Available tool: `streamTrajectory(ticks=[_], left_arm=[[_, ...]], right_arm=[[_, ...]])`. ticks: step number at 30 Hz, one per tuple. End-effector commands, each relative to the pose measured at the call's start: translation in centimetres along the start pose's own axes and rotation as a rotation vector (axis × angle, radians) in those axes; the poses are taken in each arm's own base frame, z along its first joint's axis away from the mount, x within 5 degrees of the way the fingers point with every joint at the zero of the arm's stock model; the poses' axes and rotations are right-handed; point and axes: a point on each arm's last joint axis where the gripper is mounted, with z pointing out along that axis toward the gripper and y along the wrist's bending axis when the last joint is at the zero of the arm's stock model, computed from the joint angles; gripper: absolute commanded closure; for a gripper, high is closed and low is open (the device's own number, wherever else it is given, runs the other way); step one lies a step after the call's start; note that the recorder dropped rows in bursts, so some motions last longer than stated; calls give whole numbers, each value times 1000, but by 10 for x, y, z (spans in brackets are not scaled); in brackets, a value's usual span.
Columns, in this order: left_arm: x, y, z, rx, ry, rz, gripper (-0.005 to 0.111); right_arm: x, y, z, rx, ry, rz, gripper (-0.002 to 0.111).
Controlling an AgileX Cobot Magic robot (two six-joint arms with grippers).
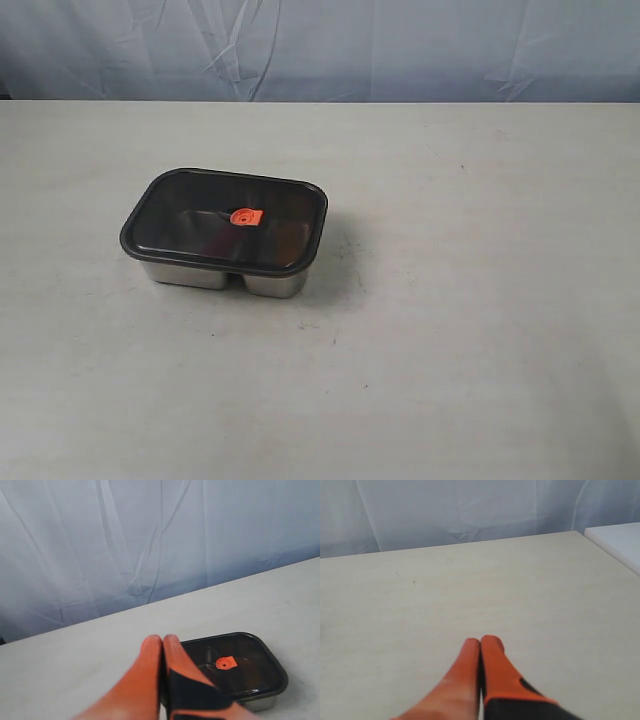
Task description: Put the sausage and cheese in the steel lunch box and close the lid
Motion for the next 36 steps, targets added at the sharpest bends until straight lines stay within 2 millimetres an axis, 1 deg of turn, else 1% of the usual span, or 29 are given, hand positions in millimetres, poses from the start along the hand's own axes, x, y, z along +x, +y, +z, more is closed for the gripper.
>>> streamTrajectory(ticks=[1,5,7,10,13,18,24,33,36], left_arm=[[44,-1,-4,-41,-76,34,107],[88,-5,-2,-49,-87,-7,107],[103,-5,0,-75,-76,-42,107],[122,-4,2,-136,-56,-89,107],[134,-1,5,-197,-26,-141,107],[146,2,8,-263,-1,-257,107],[164,2,13,-266,55,-274,107],[164,3,13,-274,48,-236,107],[159,4,13,-287,-4,-209,107]], right_arm=[[0,0,0,5,-9,1,109],[0,0,0,6,-6,1,109],[1,0,0,6,-1,1,109],[1,0,0,6,-1,1,109],[1,0,0,6,-1,1,109],[1,0,0,6,-1,1,109],[1,0,0,6,-1,1,109],[1,0,0,6,-1,1,109],[1,0,0,6,-1,1,109]])
